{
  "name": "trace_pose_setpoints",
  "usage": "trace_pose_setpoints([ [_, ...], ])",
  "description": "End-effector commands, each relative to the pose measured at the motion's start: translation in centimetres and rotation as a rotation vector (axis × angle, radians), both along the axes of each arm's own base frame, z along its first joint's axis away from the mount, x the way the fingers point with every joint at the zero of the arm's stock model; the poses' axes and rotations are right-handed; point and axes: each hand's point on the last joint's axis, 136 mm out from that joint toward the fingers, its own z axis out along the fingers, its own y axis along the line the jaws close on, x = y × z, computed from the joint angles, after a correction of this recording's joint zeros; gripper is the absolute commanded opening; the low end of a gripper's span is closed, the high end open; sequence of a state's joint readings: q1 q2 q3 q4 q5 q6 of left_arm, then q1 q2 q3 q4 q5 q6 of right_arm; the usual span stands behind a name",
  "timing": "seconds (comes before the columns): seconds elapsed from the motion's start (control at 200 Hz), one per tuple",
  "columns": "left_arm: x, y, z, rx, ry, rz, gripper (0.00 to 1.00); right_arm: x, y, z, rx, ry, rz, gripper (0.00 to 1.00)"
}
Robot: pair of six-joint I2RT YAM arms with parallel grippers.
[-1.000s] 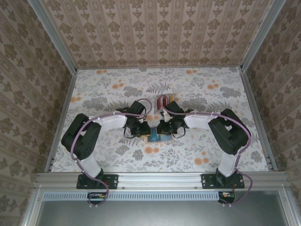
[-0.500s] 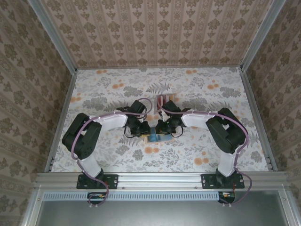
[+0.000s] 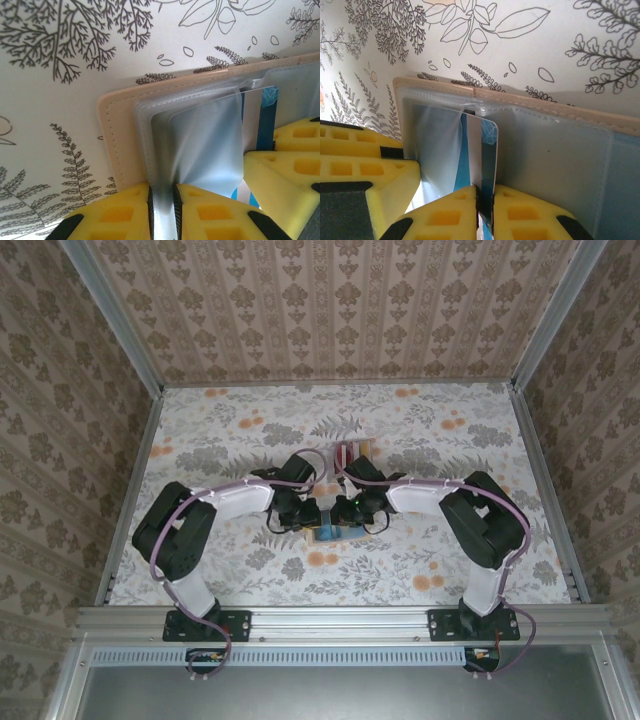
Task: Put the credit cards into the card holder
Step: Insert the credit card into the card slot.
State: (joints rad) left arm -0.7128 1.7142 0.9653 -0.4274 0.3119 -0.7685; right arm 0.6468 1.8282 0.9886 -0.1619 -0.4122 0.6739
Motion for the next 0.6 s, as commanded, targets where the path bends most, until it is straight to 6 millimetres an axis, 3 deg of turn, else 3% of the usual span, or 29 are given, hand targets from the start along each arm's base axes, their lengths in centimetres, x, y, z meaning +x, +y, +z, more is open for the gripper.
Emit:
trace_pose_setpoints([
  [0.0,-0.4,-1.8,0.4,-0.037,-0.040,-0.002,0.20,-1.4,0.6,-1.6,-0.027,-0.015,-0.004,0.15],
  [0.595,-1.7,-2.1,0.8,0.010,-0.096,0.056,0.19,-1.8,0.3,0.1,-0.035,-0.079,0.001,0.18],
])
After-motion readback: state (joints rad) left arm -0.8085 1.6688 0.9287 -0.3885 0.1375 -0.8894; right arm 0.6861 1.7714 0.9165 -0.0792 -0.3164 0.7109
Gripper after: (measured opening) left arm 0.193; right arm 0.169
